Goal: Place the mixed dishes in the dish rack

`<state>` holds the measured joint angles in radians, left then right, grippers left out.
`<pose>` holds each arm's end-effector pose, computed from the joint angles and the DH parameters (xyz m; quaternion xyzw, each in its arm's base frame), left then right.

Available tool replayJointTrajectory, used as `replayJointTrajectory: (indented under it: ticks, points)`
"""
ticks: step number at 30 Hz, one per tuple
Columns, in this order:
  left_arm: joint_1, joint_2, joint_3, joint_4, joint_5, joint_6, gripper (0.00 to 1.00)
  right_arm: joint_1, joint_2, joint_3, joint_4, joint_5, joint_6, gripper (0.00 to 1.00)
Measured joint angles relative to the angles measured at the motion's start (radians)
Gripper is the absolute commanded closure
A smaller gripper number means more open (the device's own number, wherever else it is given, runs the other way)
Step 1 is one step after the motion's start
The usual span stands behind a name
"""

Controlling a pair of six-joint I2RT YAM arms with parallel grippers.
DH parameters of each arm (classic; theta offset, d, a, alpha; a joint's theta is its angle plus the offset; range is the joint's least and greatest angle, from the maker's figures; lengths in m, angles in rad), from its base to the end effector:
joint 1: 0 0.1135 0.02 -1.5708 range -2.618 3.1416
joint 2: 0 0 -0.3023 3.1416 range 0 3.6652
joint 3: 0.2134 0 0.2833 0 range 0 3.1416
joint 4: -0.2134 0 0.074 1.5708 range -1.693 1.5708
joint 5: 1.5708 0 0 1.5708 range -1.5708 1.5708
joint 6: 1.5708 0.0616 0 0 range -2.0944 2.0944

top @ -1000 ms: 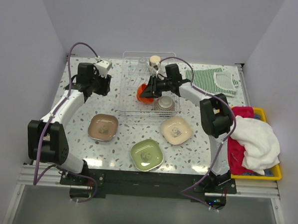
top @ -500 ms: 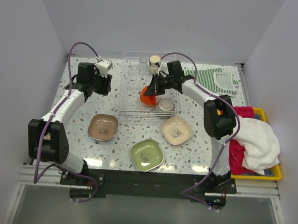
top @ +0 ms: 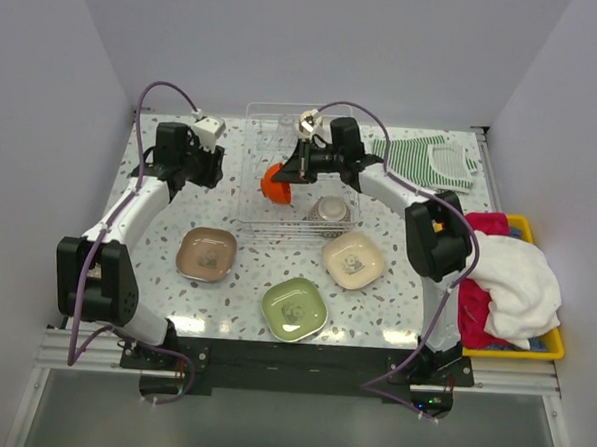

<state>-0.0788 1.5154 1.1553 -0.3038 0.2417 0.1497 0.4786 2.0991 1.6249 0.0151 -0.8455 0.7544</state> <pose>0.3865 -0.0453 0.2915 0.1542 0.8805 -0.0929 0.4384 0.4661 0.2938 0.2506 -0.1079 0.7971 0.5626 0.1911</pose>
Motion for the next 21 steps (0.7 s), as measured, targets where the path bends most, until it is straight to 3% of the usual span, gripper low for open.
replayJointTrajectory:
  ticks: [8,21]
  points:
    - [0.0,0.005,0.011,-0.012,-0.002,0.011,0.5,0.012,0.067,-0.053,0.34,-0.069,0.268,1.0]
    - [0.0,0.005,0.011,-0.032,-0.014,0.031,0.5,0.021,0.203,-0.067,0.567,-0.1,0.452,1.0]
